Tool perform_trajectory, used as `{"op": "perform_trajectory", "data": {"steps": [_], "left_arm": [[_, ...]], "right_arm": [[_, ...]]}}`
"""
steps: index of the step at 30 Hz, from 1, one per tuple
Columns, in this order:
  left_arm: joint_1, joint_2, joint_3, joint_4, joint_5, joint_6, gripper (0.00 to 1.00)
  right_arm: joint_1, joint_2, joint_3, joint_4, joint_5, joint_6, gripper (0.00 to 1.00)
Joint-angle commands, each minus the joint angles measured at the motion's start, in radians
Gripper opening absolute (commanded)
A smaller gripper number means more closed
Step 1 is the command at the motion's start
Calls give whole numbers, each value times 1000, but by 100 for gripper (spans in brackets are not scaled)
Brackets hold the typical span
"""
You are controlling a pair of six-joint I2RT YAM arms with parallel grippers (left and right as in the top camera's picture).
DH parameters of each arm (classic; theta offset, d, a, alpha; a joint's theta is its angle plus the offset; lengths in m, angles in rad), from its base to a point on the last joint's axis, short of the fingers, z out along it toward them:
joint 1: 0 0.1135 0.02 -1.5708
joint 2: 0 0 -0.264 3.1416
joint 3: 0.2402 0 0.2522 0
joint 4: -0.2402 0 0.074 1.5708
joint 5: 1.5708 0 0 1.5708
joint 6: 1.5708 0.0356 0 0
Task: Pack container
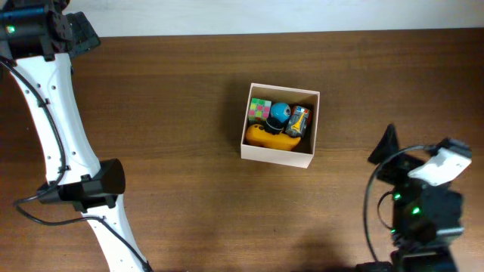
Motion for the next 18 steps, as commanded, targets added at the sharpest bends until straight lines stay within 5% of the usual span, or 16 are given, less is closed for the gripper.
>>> {"op": "perform_trajectory", "data": {"steps": [1,8,18], "left_arm": [[5,0,16,2,1,8,99],[5,0,16,2,1,8,99],[5,0,16,2,1,8,99]], "right_arm": [[-8,-74,-173,102,-60,-105,99],[-8,-215,-364,194,-134,-110,99],[-8,-391,-392,159,-138,-111,99]]}}
